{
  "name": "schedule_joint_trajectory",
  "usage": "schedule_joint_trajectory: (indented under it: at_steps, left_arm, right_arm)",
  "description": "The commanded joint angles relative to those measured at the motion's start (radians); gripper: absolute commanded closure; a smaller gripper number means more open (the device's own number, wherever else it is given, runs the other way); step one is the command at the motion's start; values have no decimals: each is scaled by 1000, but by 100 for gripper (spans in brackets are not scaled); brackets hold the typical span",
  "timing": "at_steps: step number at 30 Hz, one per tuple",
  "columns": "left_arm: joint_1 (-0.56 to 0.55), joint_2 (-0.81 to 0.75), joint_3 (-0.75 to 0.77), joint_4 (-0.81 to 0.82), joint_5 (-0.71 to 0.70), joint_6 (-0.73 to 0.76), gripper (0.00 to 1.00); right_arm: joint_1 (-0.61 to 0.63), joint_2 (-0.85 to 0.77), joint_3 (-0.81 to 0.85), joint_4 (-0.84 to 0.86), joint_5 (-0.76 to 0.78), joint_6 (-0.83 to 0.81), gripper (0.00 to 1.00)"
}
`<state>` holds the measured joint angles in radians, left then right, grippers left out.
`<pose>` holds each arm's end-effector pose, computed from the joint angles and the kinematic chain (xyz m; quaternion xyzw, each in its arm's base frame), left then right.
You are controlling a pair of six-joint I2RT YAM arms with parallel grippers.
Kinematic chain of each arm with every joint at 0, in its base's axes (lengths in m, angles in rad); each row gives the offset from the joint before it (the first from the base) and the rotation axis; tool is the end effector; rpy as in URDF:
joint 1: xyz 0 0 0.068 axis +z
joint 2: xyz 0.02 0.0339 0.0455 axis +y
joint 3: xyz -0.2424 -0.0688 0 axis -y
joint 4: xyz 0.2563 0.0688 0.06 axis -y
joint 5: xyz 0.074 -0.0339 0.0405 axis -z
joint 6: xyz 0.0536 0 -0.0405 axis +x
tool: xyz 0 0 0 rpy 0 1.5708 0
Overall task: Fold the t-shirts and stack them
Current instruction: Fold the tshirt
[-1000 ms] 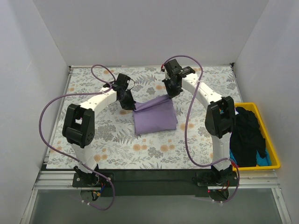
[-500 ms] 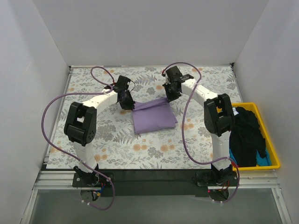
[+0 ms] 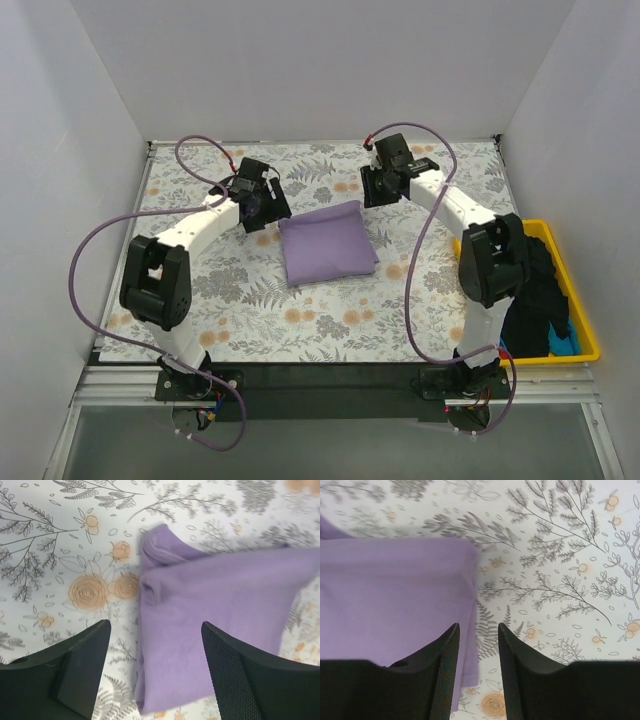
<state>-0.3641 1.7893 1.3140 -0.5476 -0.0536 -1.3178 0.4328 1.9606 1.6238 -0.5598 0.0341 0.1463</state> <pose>0.3695 -0.1377 0.1773 -0.4481 0.8517 -0.1844 0.1995 0.4124 0.1885 0.2100 -0.1291 0.9347 0.0790 0.3215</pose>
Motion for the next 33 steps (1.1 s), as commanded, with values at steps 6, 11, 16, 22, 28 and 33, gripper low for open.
schedule_joint_trajectory:
  at_steps: [6, 11, 16, 22, 28, 33]
  left_arm:
    - [-78, -240, -191, 153, 116, 43, 63]
    - [-73, -137, -194, 236, 173, 20, 81]
    - [-1, 16, -89, 313, 211, -17, 87]
    - [88, 169, -90, 478, 371, -107, 85]
    - [134, 200, -90, 502, 428, -129, 81]
    - [134, 47, -136, 502, 439, -136, 68]
  right_arm:
    - [4, -160, -194, 251, -379, 10, 59]
    - [-11, -60, -208, 379, -531, 44, 60]
    - [-57, 87, -142, 519, -641, 123, 60]
    - [-124, 242, -153, 739, -712, 323, 60]
    - [-181, 241, -186, 825, -743, 427, 60]
    - [-181, 130, -255, 928, -825, 516, 60]
